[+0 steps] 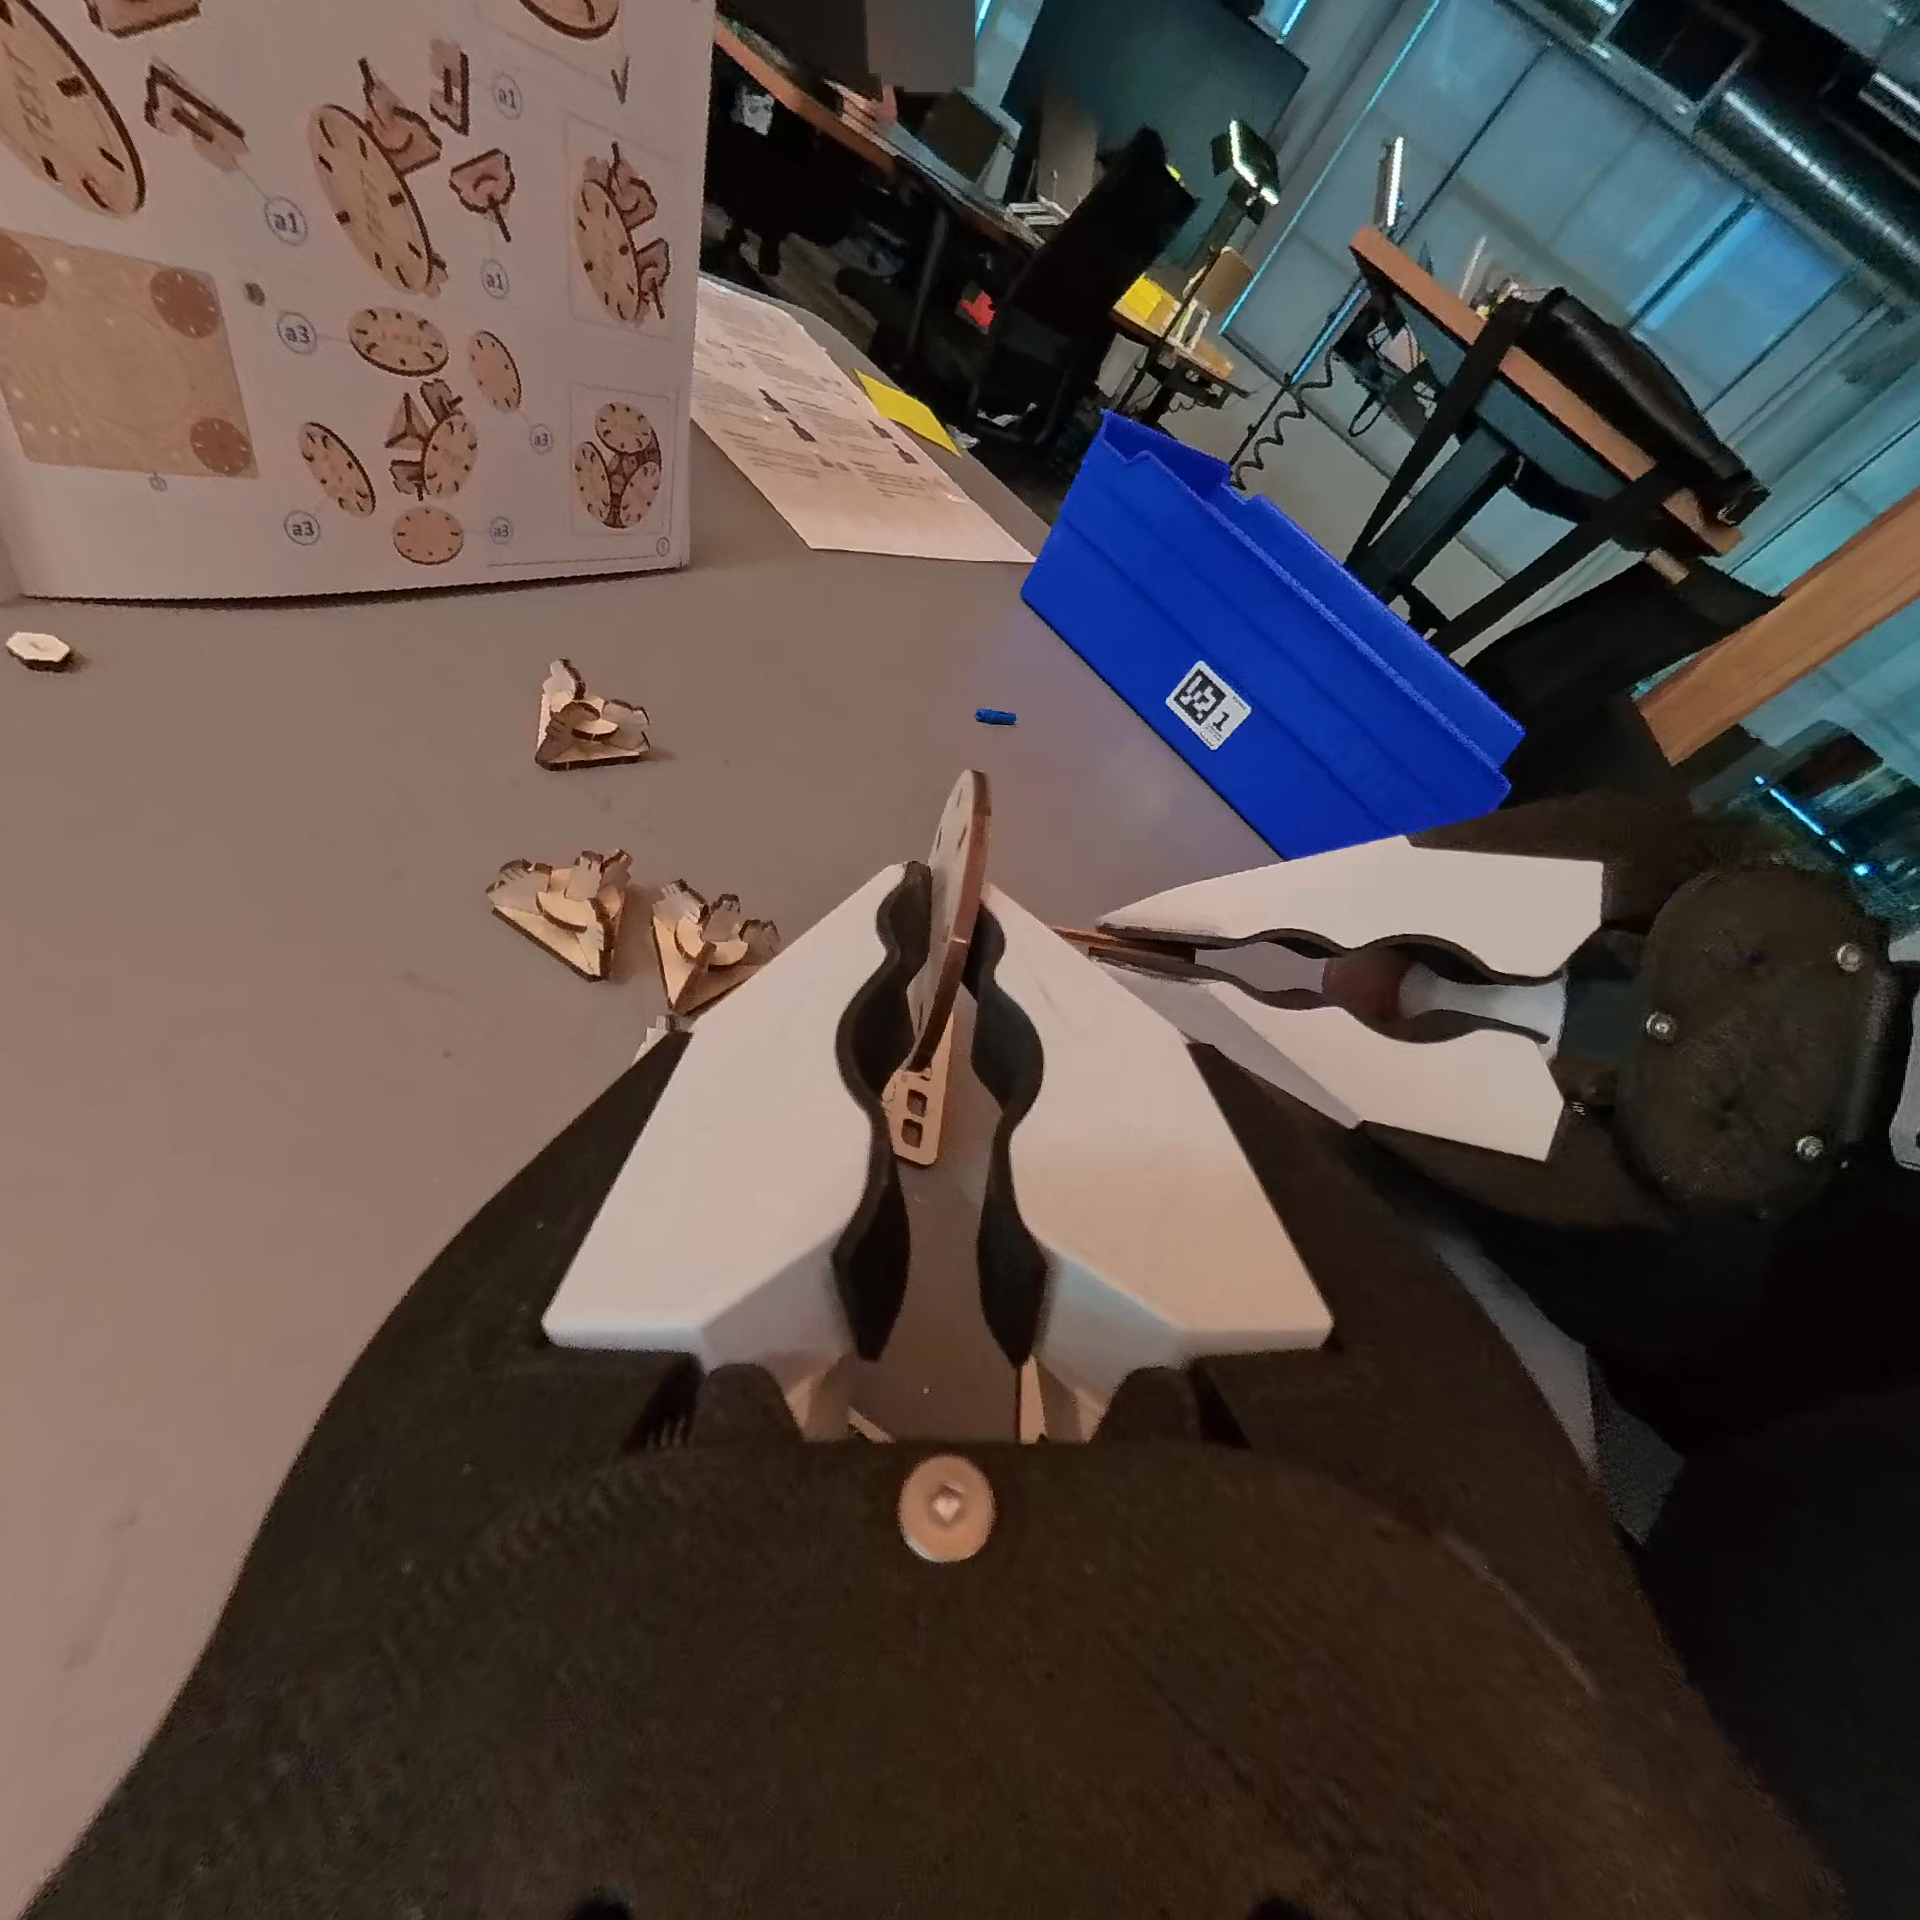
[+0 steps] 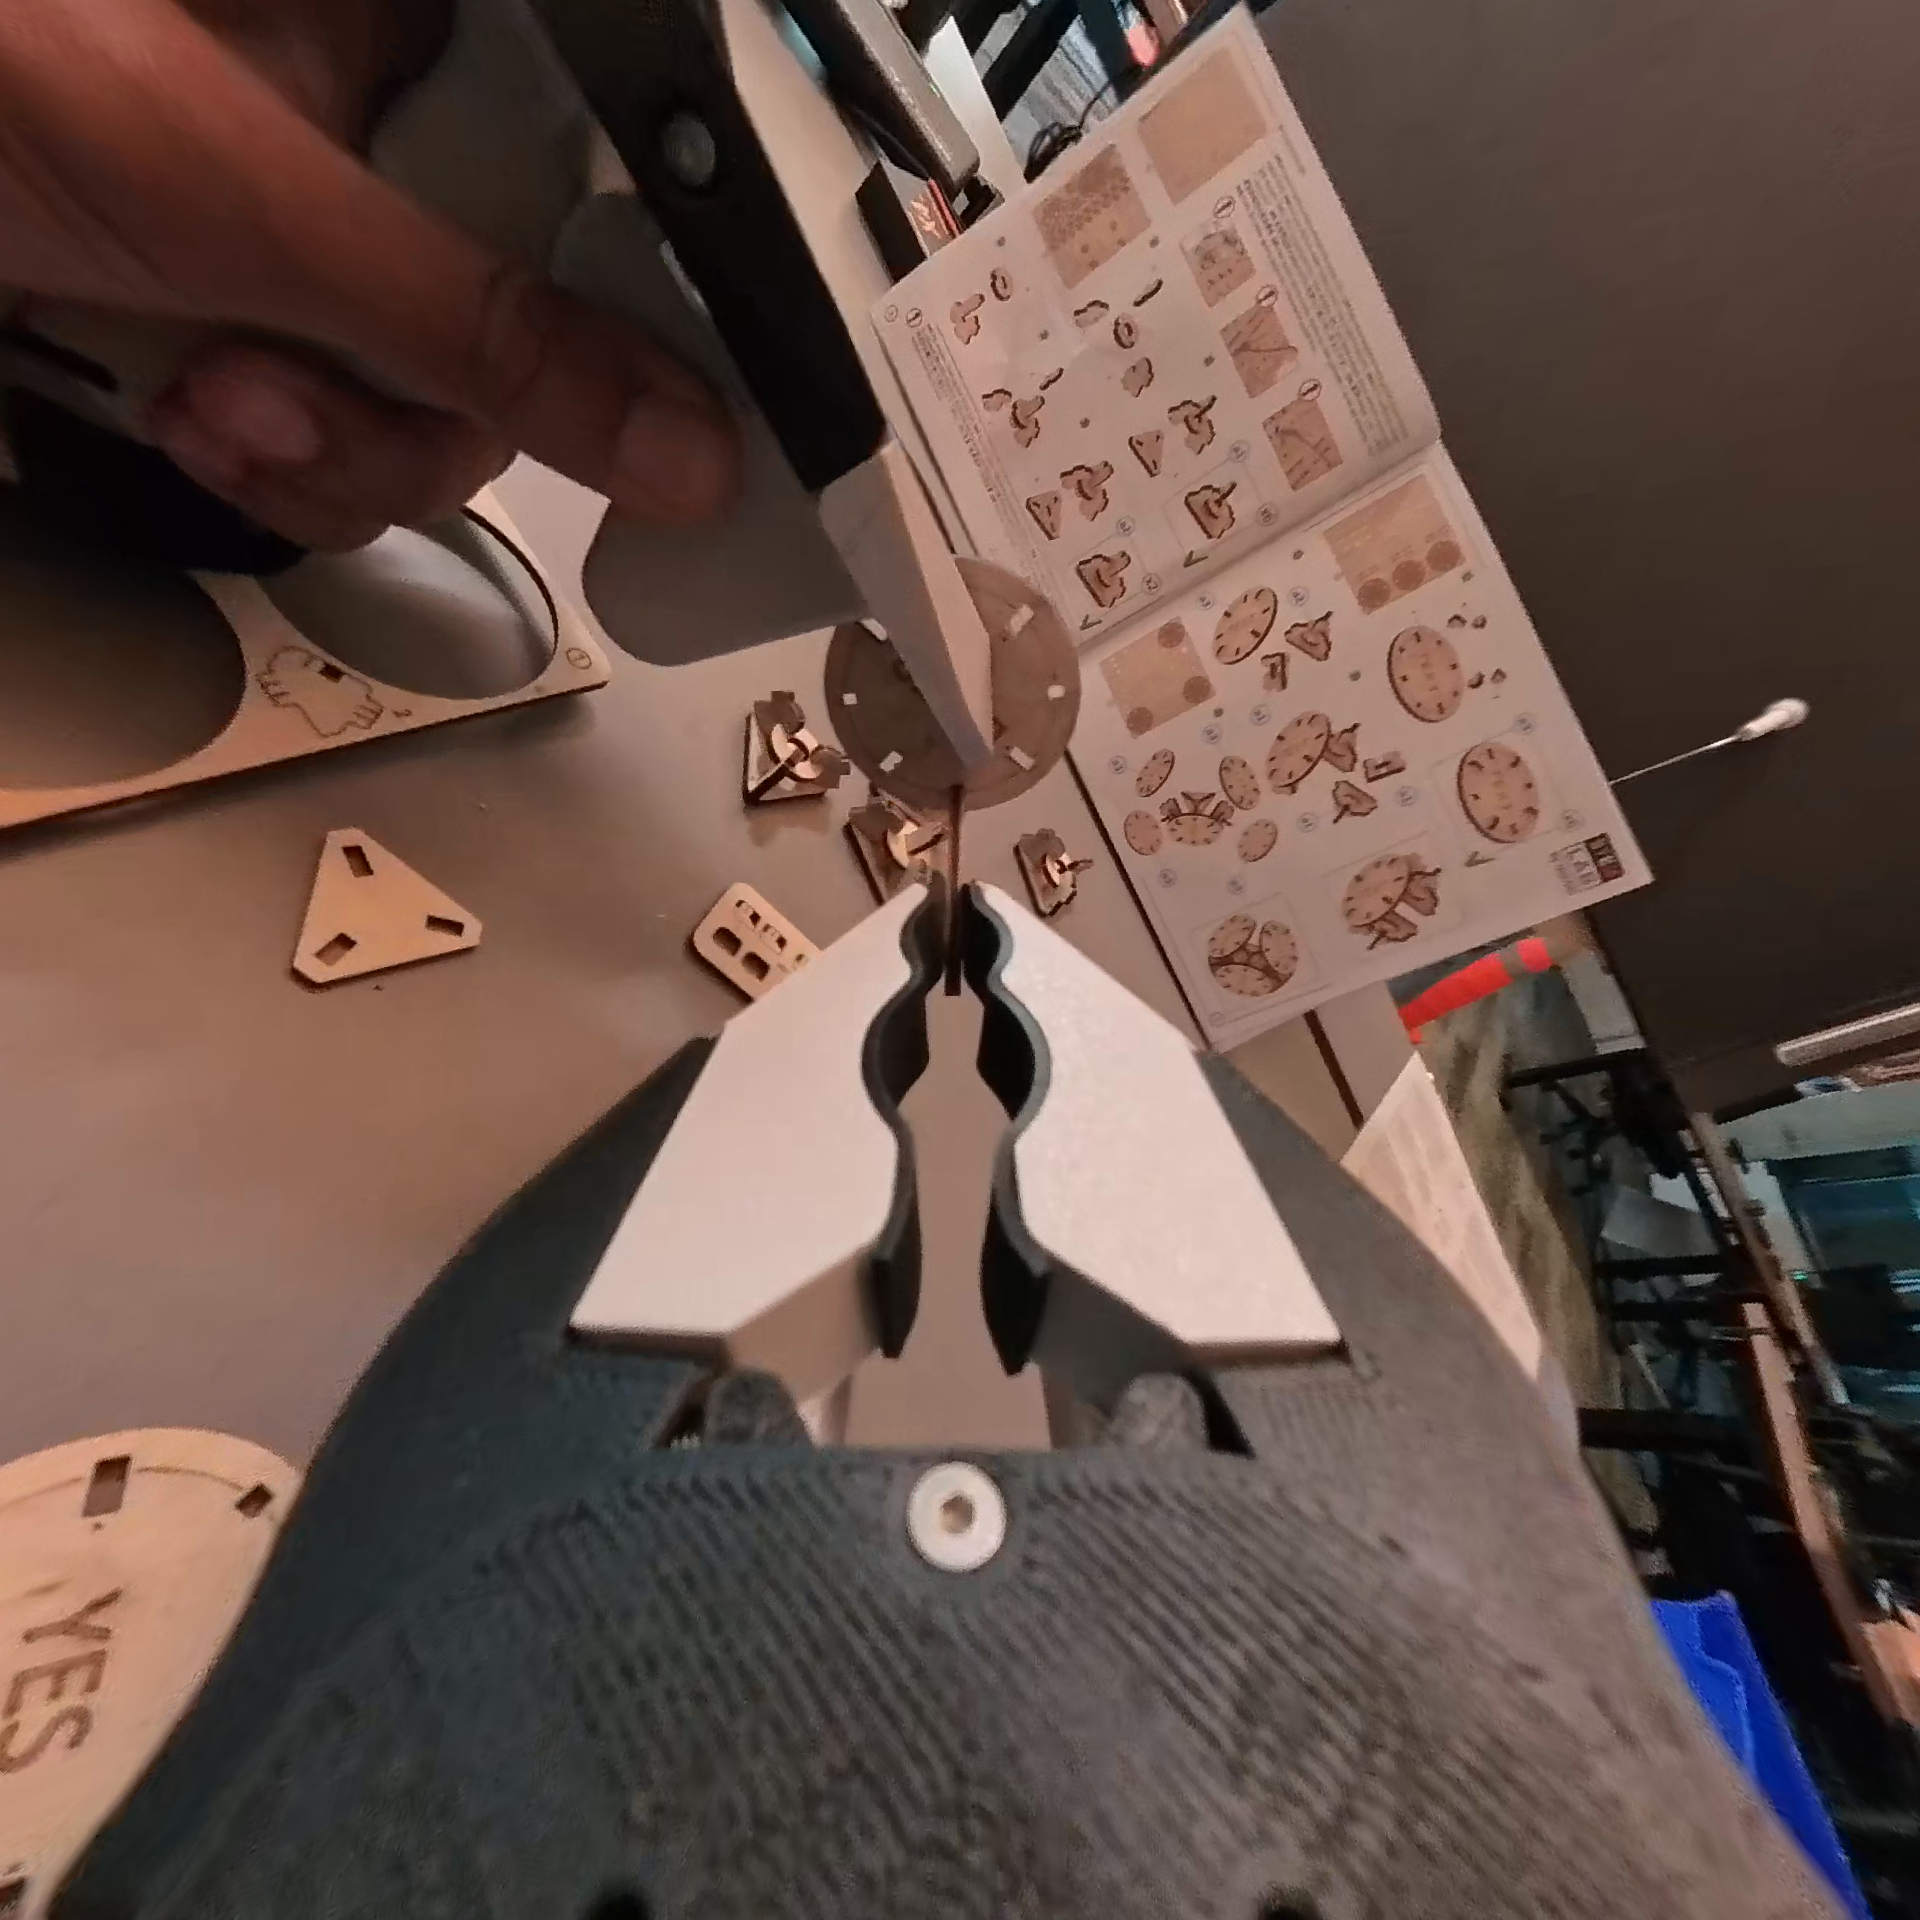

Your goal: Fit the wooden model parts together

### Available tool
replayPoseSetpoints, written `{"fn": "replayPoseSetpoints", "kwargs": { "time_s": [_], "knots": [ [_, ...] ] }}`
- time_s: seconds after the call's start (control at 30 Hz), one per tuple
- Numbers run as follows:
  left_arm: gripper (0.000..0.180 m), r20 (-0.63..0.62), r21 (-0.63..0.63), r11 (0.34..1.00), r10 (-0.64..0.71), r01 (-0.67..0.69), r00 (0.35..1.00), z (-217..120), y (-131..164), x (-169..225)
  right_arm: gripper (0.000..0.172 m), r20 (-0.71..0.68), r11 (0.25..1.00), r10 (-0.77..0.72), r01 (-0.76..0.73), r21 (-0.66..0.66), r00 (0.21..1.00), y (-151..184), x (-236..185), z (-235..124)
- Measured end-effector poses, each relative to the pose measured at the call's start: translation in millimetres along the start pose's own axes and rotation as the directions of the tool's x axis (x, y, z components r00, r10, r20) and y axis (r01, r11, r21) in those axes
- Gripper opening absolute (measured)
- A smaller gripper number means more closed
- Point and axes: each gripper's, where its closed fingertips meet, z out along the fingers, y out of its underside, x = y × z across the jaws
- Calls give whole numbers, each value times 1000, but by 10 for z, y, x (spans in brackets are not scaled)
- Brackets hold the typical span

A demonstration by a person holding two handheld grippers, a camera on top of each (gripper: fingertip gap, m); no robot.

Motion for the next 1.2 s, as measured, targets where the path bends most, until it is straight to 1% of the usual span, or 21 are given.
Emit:
{"fn": "replayPoseSetpoints", "kwargs": {
  "time_s": [0.07,0.2,0.27,0.37,0.47,0.57,0.6,0.63,0.7,0.77,0.87,0.93,1.0,1.07,1.1,1.13,1.2],
  "knots": [
    [4,-11,-6,1000,4,-4,1000,8,6,20,1,-10,1000,-25,25,2,1000,8,7,-1],
    [4,-61,-18,998,-67,66,996,5,15,13,1,-24,997,-79,80,13,997,17,-4,-1],
    [3,-85,-10,995,-100,100,991,-10,-8,18,1,-32,996,-76,77,33,997,2,8,-13],
    [2,-115,-4,986,-163,164,980,-18,-26,8,1,-20,999,-11,12,46,1000,-7,28,-14],
    [2,-121,2,982,-185,187,975,-24,-34,-3,1,6,995,85,-86,45,996,-17,34,-4],
    [2,-98,0,989,-144,145,985,-24,-27,-8,1,82,967,245,-250,49,966,-8,42,2],
    [2,-91,1,991,-132,133,987,-22,-29,-8,0,103,956,283,-289,52,954,-6,46,2],
    [2,-85,-2,992,-127,127,988,-17,-22,-11,0,110,955,285,-292,53,952,1,47,3],
    [2,-70,-19,992,-124,123,990,-3,14,-27,1,79,980,189,-193,44,979,24,18,15],
    [2,-65,-39,992,-121,119,990,7,48,-37,1,26,999,27,-28,31,999,35,-15,21],
    [3,-62,-48,993,-110,108,992,15,63,-28,1,-36,987,-160,161,17,986,42,-29,15],
    [3,-61,-52,993,-108,105,992,20,70,-22,1,-56,975,-222,223,11,973,50,-34,14],
    [3,-61,-53,993,-112,109,992,20,72,-24,1,-64,972,-236,237,4,970,48,-37,21],
    [3,-63,-47,993,-113,111,992,16,63,-24,1,-59,981,-193,194,6,979,37,-28,25],
    [4,-65,-45,993,-113,111,991,14,58,-21,1,-48,990,-138,139,13,989,32,-18,25],
    [4,-66,-43,993,-113,110,991,12,52,-17,1,-25,998,-51,52,23,998,28,-8,26],
    [4,-69,-37,993,-117,115,991,9,40,-17,1,37,991,127,-129,42,991,22,17,29]
  ]
}}
